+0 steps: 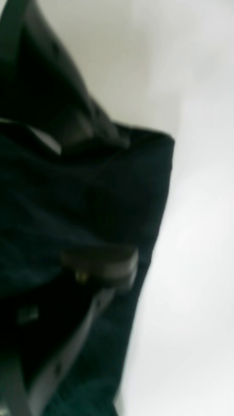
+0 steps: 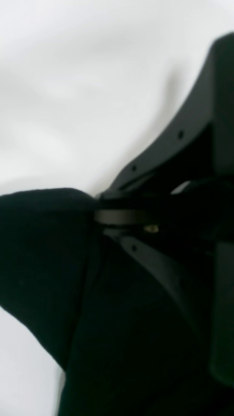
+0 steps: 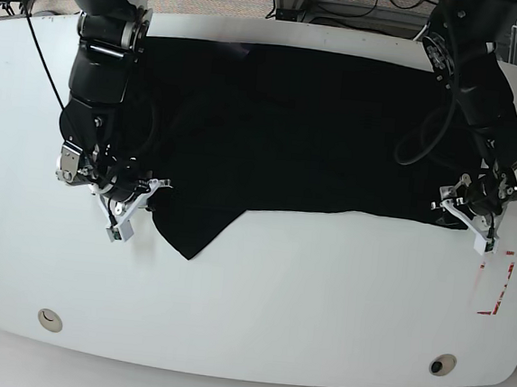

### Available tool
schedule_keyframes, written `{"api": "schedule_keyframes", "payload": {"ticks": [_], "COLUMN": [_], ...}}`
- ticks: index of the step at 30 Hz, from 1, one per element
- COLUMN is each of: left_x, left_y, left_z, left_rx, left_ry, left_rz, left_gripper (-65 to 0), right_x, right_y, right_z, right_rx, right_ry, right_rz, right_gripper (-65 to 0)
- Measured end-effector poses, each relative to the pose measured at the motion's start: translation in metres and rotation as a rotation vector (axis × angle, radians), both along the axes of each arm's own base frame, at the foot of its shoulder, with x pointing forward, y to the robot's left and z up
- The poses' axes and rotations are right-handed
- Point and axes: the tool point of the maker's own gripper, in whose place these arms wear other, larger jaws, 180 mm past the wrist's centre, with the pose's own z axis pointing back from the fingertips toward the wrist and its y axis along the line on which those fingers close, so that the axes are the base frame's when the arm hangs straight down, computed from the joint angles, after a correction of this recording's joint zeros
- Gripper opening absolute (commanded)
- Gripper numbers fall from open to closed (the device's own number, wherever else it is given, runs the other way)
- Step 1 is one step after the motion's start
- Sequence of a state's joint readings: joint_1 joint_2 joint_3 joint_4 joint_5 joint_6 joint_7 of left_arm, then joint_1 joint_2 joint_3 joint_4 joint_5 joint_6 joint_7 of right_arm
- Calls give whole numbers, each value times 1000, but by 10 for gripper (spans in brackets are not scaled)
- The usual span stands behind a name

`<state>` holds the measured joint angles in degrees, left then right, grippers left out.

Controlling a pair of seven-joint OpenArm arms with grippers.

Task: Fold the T-shirt properly
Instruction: 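Lift the hem with both grippers and fold it over onto the held edge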

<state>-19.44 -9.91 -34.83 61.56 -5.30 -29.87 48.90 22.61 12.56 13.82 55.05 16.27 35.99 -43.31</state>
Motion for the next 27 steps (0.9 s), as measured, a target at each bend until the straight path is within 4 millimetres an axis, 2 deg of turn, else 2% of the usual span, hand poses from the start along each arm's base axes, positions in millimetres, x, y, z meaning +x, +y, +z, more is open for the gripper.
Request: {"api": "schedule_keyframes", "payload": {"ticks": [2, 3, 8, 13, 20, 27], "left_x": [-5, -6, -4, -2, -10, -30], "left_y": [2, 2, 3, 7, 2, -1], "left_z": [-1, -1, 3, 20, 28, 23], "left_rx": [15, 19, 29, 71, 128, 167], "left_ry": [18, 21, 10, -34, -55, -40], "left_rz": [-2, -2, -3, -6, -119, -179], "left_gripper": [-626, -650, -650, -650, -650, -650], "right_x": [0, 0, 0, 0, -1, -7], "right_y": [0, 0, -1, -2, -14, -15], "right_z": [0, 0, 0, 1, 27, 51], "right_rx": [0, 0, -2, -6, -99, -177], "right_ry": [0, 0, 0, 0, -60, -108], "right_rz": [0, 0, -1, 0, 31, 67], "right_gripper": [-650, -650, -650, -650, -650, -650]}}
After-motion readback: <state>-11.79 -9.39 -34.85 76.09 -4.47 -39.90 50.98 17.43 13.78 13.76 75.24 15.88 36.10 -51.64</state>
